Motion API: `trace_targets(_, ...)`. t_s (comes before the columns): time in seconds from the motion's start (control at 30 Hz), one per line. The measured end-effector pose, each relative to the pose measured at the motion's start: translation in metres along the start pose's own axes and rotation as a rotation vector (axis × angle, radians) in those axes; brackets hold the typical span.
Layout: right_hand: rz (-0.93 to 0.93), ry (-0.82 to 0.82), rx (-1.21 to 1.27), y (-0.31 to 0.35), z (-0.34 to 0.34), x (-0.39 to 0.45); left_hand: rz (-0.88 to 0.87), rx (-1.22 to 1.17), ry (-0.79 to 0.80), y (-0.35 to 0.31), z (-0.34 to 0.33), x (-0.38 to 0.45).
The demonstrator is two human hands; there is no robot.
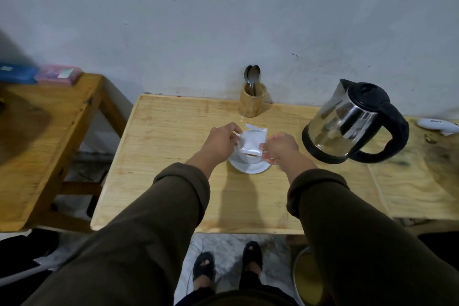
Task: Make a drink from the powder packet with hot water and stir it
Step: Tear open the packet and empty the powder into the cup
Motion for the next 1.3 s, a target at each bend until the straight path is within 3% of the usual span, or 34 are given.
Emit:
trace_targets(0.13, 0.097, 0.001, 0.037, 0.004, -0.017, -0.009, 0.111, -0.156, -0.011, 0.018, 0.006, -0.008)
trace_targets(0.3, 0.146, 0.055, 0.022, 0.0, -0.055, -0.014, 0.211, -0.185, -0.092, 0.05, 0.02, -0.016)
trace_targets(0.47, 0.238, 0.076, -0.148, -0.006, -0.096, -0.016, 0.312, -0.192, -0.153, 0.09, 0.025, -0.023)
trace_targets(0.57, 0.305, 0.078, -0.276, -0.008, -0.118, -0.016, 0.327, -0.135, -0.168, 0.11, 0.023, -0.025)
trace_targets(0.93, 0.221, 0.223, -0.503, -0.03, -0.158, 0.003, 0.375, 0.068, -0.071, 0.146, 0.005, -0.017)
trace_targets(1.1, 0.343, 0.238, -0.713, -0.029, -0.167, 0.004, 0.376, 0.136, -0.063, 0.147, 0.0, -0.012)
trace_targets(1.3, 0.352, 0.271, -0.747, -0.03, -0.169, 0.006, 0.336, 0.256, -0.044, 0.146, 0.0, -0.008)
Point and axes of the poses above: each hand's wrist, its own x-axis towards the middle knuckle, its own z-axis out of the back of the hand, y = z × x, the point moved 7 cm from there along x, towards the middle knuckle, and after that the axes turned 5 degrees about x, right-handed, at the moved point
